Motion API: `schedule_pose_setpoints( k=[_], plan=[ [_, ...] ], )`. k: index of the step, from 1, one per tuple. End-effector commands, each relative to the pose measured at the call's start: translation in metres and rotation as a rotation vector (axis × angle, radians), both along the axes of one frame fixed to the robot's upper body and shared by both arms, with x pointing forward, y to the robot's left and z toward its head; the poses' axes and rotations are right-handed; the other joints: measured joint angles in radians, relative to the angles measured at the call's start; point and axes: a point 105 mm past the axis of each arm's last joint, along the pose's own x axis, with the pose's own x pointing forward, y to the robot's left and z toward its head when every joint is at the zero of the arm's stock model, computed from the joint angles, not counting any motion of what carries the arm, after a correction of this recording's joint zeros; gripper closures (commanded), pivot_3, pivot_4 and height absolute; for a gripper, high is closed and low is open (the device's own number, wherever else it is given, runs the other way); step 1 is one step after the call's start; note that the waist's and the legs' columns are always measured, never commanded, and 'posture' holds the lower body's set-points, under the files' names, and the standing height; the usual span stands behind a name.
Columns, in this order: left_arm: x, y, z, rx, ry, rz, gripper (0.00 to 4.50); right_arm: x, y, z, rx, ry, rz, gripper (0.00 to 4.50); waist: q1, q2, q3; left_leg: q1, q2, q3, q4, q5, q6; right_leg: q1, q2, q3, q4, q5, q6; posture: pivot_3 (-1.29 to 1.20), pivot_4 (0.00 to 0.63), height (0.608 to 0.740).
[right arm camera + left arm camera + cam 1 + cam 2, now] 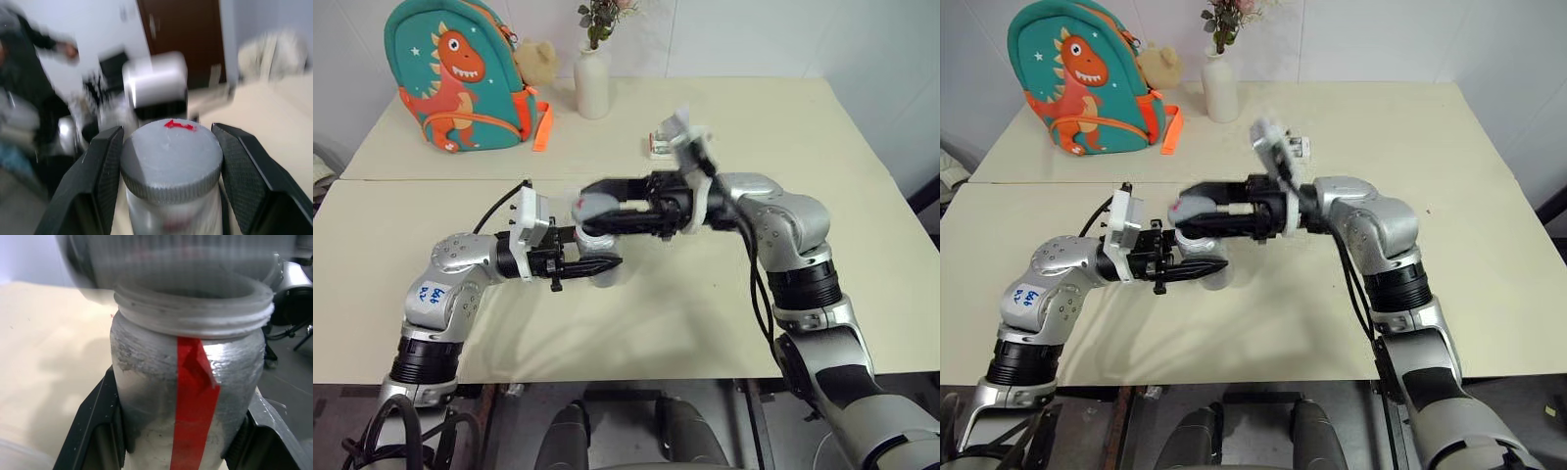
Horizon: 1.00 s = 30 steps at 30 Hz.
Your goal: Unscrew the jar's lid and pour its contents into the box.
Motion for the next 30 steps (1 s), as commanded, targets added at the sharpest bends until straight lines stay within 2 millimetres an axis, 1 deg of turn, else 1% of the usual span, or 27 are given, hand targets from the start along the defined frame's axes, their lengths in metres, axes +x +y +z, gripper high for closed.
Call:
schedule_pose_setpoints(
  k=[1, 4, 8, 10, 11, 13, 16, 21, 27, 30],
  plan=[
    [-0.004, 0.000, 0.004, -0.001, -0.025, -0.006, 2.54, 0.002, -0.022, 0.026, 0.099, -0.030, -0.066, 1.90, 0.000, 0.000, 0.000, 0.000, 0.000, 0.000, 0.000, 0.000, 0.000, 0.000, 0.000, 0.000, 0.000, 0.000, 0.000, 0.00, 0.150, 0.740],
    [-0.004, 0.003, 0.004, -0.001, -0.022, 0.001, 2.54, 0.017, -0.044, 0.018, 0.090, -0.044, -0.206, 1.90, 0.001, 0.000, 0.000, 0.000, 0.000, 0.000, 0.000, 0.000, 0.000, 0.000, 0.000, 0.000, 0.000, 0.000, 0.000, 0.00, 0.150, 0.740],
    [-0.003, 0.009, 0.006, -0.001, -0.020, 0.019, 2.54, 0.042, -0.086, -0.001, 0.092, -0.044, -0.447, 1.90, 0.001, 0.000, 0.000, 0.000, 0.000, 0.000, 0.000, 0.000, 0.000, 0.000, 0.000, 0.000, -0.001, 0.000, 0.000, 0.00, 0.150, 0.740],
    [-0.004, 0.012, 0.007, -0.003, -0.016, 0.026, 2.54, 0.053, -0.106, -0.005, 0.151, 0.025, -0.547, 1.90, 0.000, 0.000, 0.000, 0.000, 0.000, 0.000, 0.000, 0.000, 0.000, 0.000, 0.000, 0.000, -0.001, 0.000, 0.000, 0.00, 0.150, 0.740],
    [-0.004, 0.013, 0.007, -0.006, -0.011, 0.030, 2.54, 0.059, -0.116, -0.011, 0.171, 0.037, -0.610, 1.90, -0.002, 0.000, 0.000, 0.000, 0.000, 0.000, 0.000, 0.000, 0.000, 0.000, 0.000, 0.000, -0.001, 0.000, 0.000, 0.00, 0.150, 0.740],
    [-0.003, 0.015, 0.008, -0.014, 0.001, 0.038, 2.54, 0.068, -0.131, -0.028, 0.153, 0.024, -0.719, 1.90, -0.004, 0.000, 0.000, 0.000, 0.000, 0.000, 0.000, 0.000, 0.000, 0.000, 0.000, 0.000, -0.001, 0.000, 0.000, 0.00, 0.150, 0.740],
    [-0.002, 0.017, 0.009, -0.021, 0.014, 0.041, 2.54, 0.079, -0.150, -0.064, 0.055, -0.040, -0.878, 1.90, -0.004, 0.000, 0.000, 0.001, 0.000, 0.000, -0.001, 0.000, 0.000, 0.000, 0.000, 0.000, -0.001, 0.000, 0.000, 0.00, 0.150, 0.740],
    [-0.002, 0.019, 0.011, -0.014, 0.017, 0.037, 2.54, 0.081, -0.164, -0.110, -0.018, -0.059, -0.990, 1.90, -0.006, 0.000, 0.000, 0.000, 0.000, 0.001, -0.001, 0.000, 0.000, 0.000, 0.000, 0.001, -0.001, 0.000, 0.000, 0.00, 0.150, 0.740],
    [-0.003, 0.022, 0.012, -0.016, 0.013, 0.043, 2.54, 0.076, -0.161, -0.144, -0.111, -0.095, -0.982, 1.90, -0.013, 0.000, 0.000, 0.002, 0.000, 0.001, 0.000, 0.000, 0.000, 0.001, 0.000, 0.001, 0.000, 0.000, 0.000, 0.00, 0.150, 0.740],
    [-0.003, 0.023, 0.012, -0.019, 0.014, 0.048, 2.54, 0.074, -0.157, -0.153, -0.124, -0.088, -0.969, 1.90, -0.014, 0.000, 0.000, 0.002, 0.000, 0.001, -0.001, 0.000, 0.000, 0.002, 0.000, 0.001, 0.000, 0.000, 0.000, 0.00, 0.150, 0.740]
  ],
)
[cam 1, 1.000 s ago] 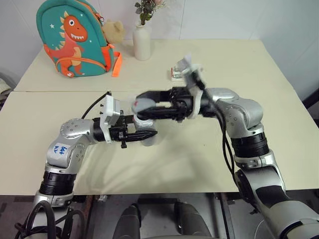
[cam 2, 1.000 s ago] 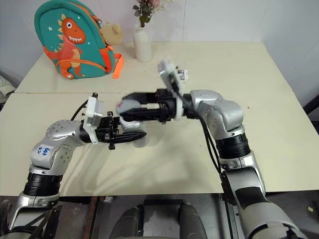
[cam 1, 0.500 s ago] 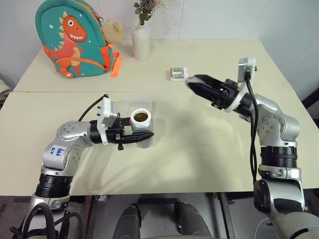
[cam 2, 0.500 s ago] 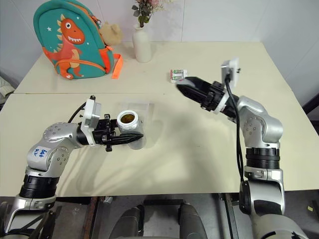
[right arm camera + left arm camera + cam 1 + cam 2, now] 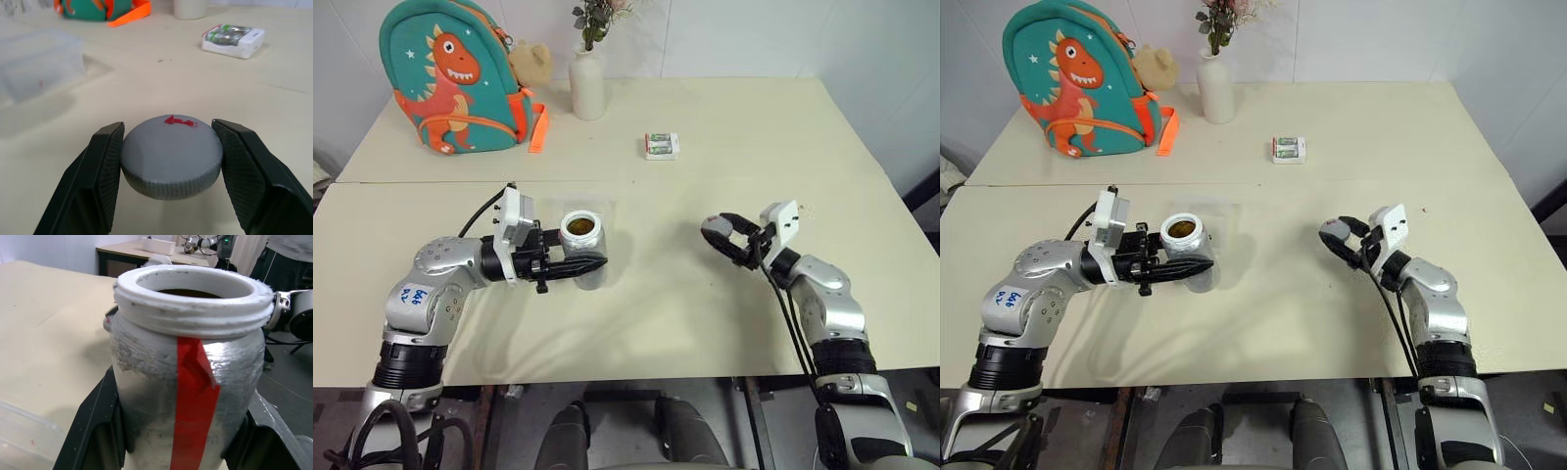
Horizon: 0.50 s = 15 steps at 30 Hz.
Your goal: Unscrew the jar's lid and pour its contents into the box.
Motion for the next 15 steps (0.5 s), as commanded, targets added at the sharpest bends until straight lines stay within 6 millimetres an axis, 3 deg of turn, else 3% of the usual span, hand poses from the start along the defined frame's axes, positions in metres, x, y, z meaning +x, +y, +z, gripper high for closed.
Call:
schedule_pose_setpoints(
  k=[1, 6, 12, 15],
  plan=[
    [-0.004, 0.003, 0.012, -0.019, -0.045, -0.002, 2.54, -0.003, 0.003, -0.005, -0.014, -0.019, 0.018, 1.59, 0.000, 0.000, 0.000, 0.000, 0.000, 0.000, 0.000, 0.000, 0.000, 0.000, 0.000, 0.000, 0.000, 0.000, 0.000, 0.00, 0.150, 0.740],
    [-0.005, 0.004, 0.012, -0.021, -0.045, 0.002, 2.54, -0.008, 0.007, -0.013, -0.027, 0.007, 0.073, 0.04, -0.006, 0.000, 0.000, 0.000, 0.000, 0.000, 0.000, 0.000, 0.000, 0.000, 0.000, 0.000, 0.000, 0.000, 0.000, 0.00, 0.150, 0.740],
    [-0.007, 0.010, 0.017, -0.024, -0.057, 0.030, 2.54, -0.022, 0.008, 0.043, -0.015, -0.077, 0.258, 0.04, -0.010, 0.000, 0.000, 0.000, 0.000, 0.000, 0.000, 0.000, 0.000, 0.000, 0.000, 0.000, 0.000, 0.000, 0.000, 0.00, 0.150, 0.740],
    [-0.007, 0.016, 0.021, -0.016, -0.071, 0.058, 2.54, -0.034, 0.015, 0.084, -0.068, -0.147, 0.375, 0.04, -0.012, 0.001, 0.000, 0.001, 0.000, 0.000, 0.000, 0.000, 0.000, 0.000, 0.000, 0.000, 0.001, 0.000, 0.000, 0.00, 0.150, 0.740]
  ],
)
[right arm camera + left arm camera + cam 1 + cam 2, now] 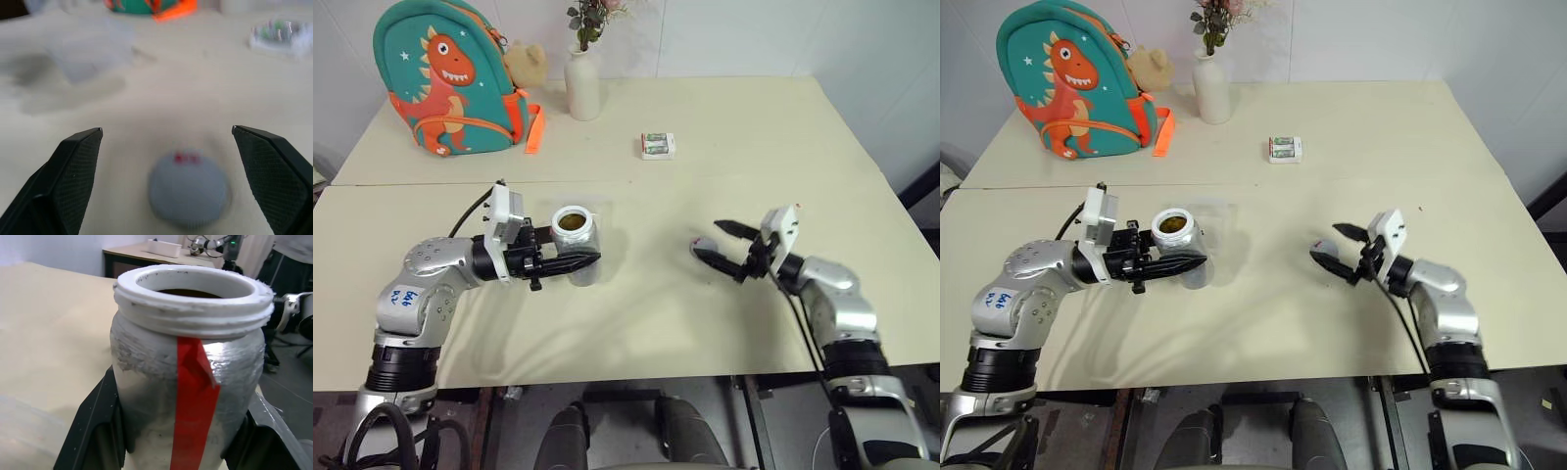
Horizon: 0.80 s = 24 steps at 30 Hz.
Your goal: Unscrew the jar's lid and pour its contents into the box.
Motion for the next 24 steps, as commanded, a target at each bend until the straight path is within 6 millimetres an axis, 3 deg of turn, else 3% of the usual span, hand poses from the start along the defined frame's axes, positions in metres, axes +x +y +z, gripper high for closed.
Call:
schedule_pose_setpoints(
  k=[1, 6, 11, 13, 20, 24],
  plan=[
    [-0.006, 0.007, 0.014, -0.007, -0.056, 0.020, 2.54, -0.015, 0.011, 0.057, -0.012, -0.130, 0.138, 0.04, 0.000, 0.000, 0.000, 0.001, 0.000, 0.000, 0.000, 0.000, 0.000, 0.000, 0.000, 0.000, 0.000, 0.000, 0.000, 0.00, 0.150, 0.740],
    [-0.001, 0.023, 0.017, 0.047, -0.050, 0.082, 2.54, -0.037, 0.034, 0.104, -0.127, -0.213, 0.315, 0.04, 0.003, 0.000, 0.000, 0.001, 0.000, 0.000, 0.000, 0.000, 0.000, 0.001, 0.000, 0.000, -0.001, 0.000, -0.001, 0.00, 0.150, 0.740],
    [0.006, 0.036, 0.018, 0.117, -0.049, 0.175, 2.54, -0.056, 0.049, 0.114, -0.230, -0.177, 0.451, 0.04, 0.005, 0.000, 0.000, 0.000, 0.000, 0.000, -0.001, 0.000, 0.000, 0.000, 0.000, 0.000, -0.002, 0.000, -0.001, 0.00, 0.150, 0.740],
    [0.018, 0.047, 0.019, 0.168, -0.071, 0.296, 2.54, -0.056, 0.053, 0.121, -0.193, -0.165, 0.448, 0.04, 0.006, 0.000, 0.000, -0.001, 0.000, 0.000, -0.001, 0.000, 0.000, 0.000, 0.000, 0.000, -0.002, 0.000, -0.001, 0.00, 0.150, 0.740],
    [0.038, 0.062, 0.035, 0.239, -0.115, 0.463, 2.54, -0.047, 0.054, 0.107, -0.197, -0.155, 0.392, 0.04, 0.007, 0.000, 0.000, -0.001, 0.000, 0.000, -0.001, 0.000, 0.000, 0.000, 0.000, 0.000, -0.002, 0.000, -0.001, 0.00, 0.150, 0.740],
    [0.075, 0.076, 0.036, 0.411, -0.150, 0.664, 2.54, -0.044, 0.055, 0.101, -0.165, -0.138, 0.369, 0.04, 0.009, 0.000, 0.000, -0.001, 0.000, 0.000, -0.001, 0.000, 0.000, -0.001, 0.000, 0.000, -0.002, 0.000, -0.001, 0.00, 0.150, 0.740]
  ],
)
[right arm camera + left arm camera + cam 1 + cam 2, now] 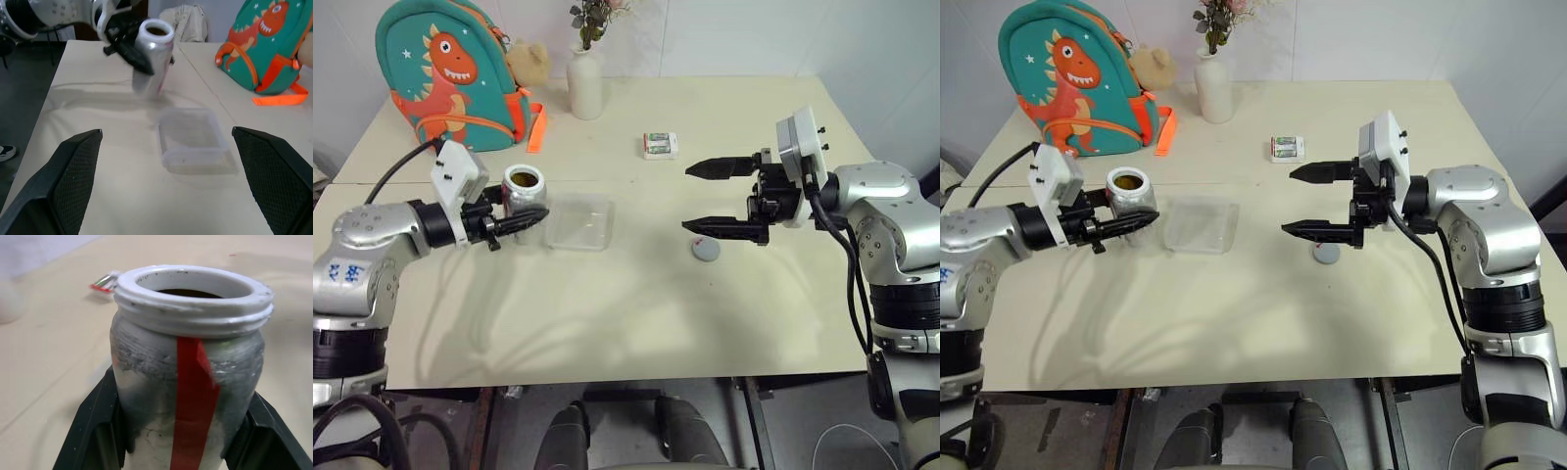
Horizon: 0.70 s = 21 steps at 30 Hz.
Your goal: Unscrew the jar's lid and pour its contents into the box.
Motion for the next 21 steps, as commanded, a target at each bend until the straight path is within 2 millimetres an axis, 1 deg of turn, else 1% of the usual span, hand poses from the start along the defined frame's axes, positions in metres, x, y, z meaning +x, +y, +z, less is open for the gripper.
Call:
schedule_pose_setpoints(
  k=[1, 4, 6, 9, 10, 11, 13, 14, 15, 16, 17, 18, 19, 20, 21],
  plan=[
    [0.030, 0.013, 0.009, 0.174, -0.087, 0.163, 2.54, -0.002, 0.002, 0.004, 0.024, -0.033, -0.005, 0.04, 0.002, 0.000, 0.000, 0.000, 0.000, 0.000, 0.000, 0.000, 0.000, 0.000, 0.000, 0.000, 0.000, 0.000, 0.000, 0.00, 0.150, 0.740],
    [0.055, 0.011, 0.021, 0.383, -0.265, 0.215, 2.54, 0.001, 0.001, -0.002, 0.036, -0.018, -0.027, 0.04, 0.009, 0.000, 0.000, 0.000, 0.000, 0.000, 0.001, 0.000, 0.000, 0.000, 0.000, 0.000, 0.000, 0.000, 0.001, 0.00, 0.150, 0.740],
    [0.066, 0.000, 0.029, 0.535, -0.407, 0.202, 2.54, 0.003, 0.000, -0.005, 0.050, -0.008, -0.043, 0.04, 0.012, 0.000, 0.000, -0.001, 0.000, 0.000, 0.001, 0.000, 0.000, -0.001, 0.000, 0.000, 0.000, 0.000, 0.001, 0.00, 0.150, 0.740],
    [0.073, -0.012, 0.032, 0.790, -0.590, 0.146, 2.54, 0.005, 0.000, -0.007, 0.068, 0.003, -0.064, 0.04, 0.018, 0.000, 0.000, -0.002, 0.000, 0.001, 0.000, 0.000, 0.000, -0.002, 0.000, 0.000, 0.000, 0.000, 0.001, 0.00, 0.150, 0.740],
    [0.075, -0.015, 0.033, 0.841, -0.629, 0.130, 2.54, 0.005, 0.000, -0.008, 0.073, 0.005, -0.068, 0.04, 0.021, 0.000, 0.000, -0.003, 0.000, 0.001, 0.000, 0.000, 0.000, -0.003, 0.000, 0.000, -0.001, 0.000, 0.001, 0.00, 0.150, 0.740],
    [0.076, -0.022, 0.040, 0.941, -0.741, 0.106, 2.54, 0.006, -0.001, -0.009, 0.078, 0.007, -0.076, 0.04, 0.021, 0.000, 0.000, -0.003, 0.000, 0.001, 0.000, 0.000, 0.000, -0.003, 0.000, 0.000, -0.001, 0.000, 0.001, 0.00, 0.150, 0.740],
    [0.079, -0.029, 0.046, 1.107, -0.867, 0.067, 2.54, 0.007, -0.001, -0.011, 0.091, 0.015, -0.091, 0.04, 0.022, 0.000, 0.000, -0.005, 0.000, 0.001, 0.000, 0.000, 0.000, -0.004, 0.000, 0.000, -0.001, 0.000, 0.001, 0.00, 0.150, 0.740],
    [0.078, -0.035, 0.054, 1.210, -0.979, 0.039, 2.54, 0.008, -0.002, -0.012, 0.099, 0.020, -0.101, 0.04, 0.022, 0.000, 0.000, -0.006, 0.000, 0.001, 0.001, 0.000, 0.000, -0.005, 0.000, 0.000, -0.001, 0.001, 0.002, 0.00, 0.150, 0.740],
    [0.078, -0.040, 0.058, 1.256, -1.034, 0.018, 2.54, 0.009, -0.002, -0.013, 0.107, 0.027, -0.106, 0.04, 0.022, 0.000, 0.000, -0.008, 0.000, 0.001, 0.002, 0.000, 0.000, -0.006, 0.000, 0.000, -0.001, 0.001, 0.002, 0.00, 0.150, 0.740],
    [0.075, -0.047, 0.068, 1.319, -1.155, 0.000, 2.54, 0.009, -0.001, -0.015, 0.115, 0.032, -0.111, 0.04, 0.022, 0.000, 0.000, -0.009, 0.000, 0.000, 0.003, 0.000, 0.000, -0.006, 0.000, 0.000, -0.001, 0.001, 0.003, 0.00, 0.150, 0.740],
    [0.072, -0.053, 0.075, 1.349, -1.233, -0.017, 2.54, 0.009, -0.001, -0.016, 0.121, 0.037, -0.115, 0.04, 0.021, 0.000, 0.000, -0.011, 0.000, 0.000, 0.004, 0.000, 0.000, -0.007, 0.000, 0.000, -0.001, 0.001, 0.003, 0.00, 0.150, 0.740],
    [0.071, -0.056, 0.076, 1.397, -1.285, -0.043, 2.54, 0.009, 0.000, -0.018, 0.125, 0.042, -0.117, 0.04, 0.022, 0.000, 0.000, -0.012, 0.000, 0.000, 0.006, 0.000, 0.001, -0.007, 0.000, 0.000, -0.001, 0.002, 0.004, 0.00, 0.150, 0.740],
    [0.067, -0.062, 0.082, 1.454, -1.391, -0.063, 2.54, 0.009, 0.000, -0.020, 0.131, 0.047, -0.121, 0.04, 0.022, 0.000, 0.000, -0.012, 0.000, 0.000, 0.006, 0.000, 0.001, -0.007, 0.000, 0.000, -0.001, 0.002, 0.004, 0.00, 0.150, 0.740],
    [0.066, -0.065, 0.084, 1.456, -1.426, -0.073, 2.54, 0.010, 0.001, -0.021, 0.135, 0.050, -0.124, 0.04, 0.021, 0.000, 0.000, -0.013, -0.001, 0.000, 0.007, 0.000, 0.001, -0.007, 0.000, 0.000, -0.001, 0.002, 0.004, 0.00, 0.150, 0.740],
    [0.066, -0.067, 0.086, 1.518, -1.482, -0.074, 2.54, 0.010, 0.001, -0.022, 0.143, 0.052, -0.129, 0.04, 0.021, 0.000, 0.000, -0.012, -0.001, 0.000, 0.007, 0.000, 0.001, -0.007, 0.000, 0.000, -0.001, 0.002, 0.005, 0.00, 0.150, 0.740]
  ],
)
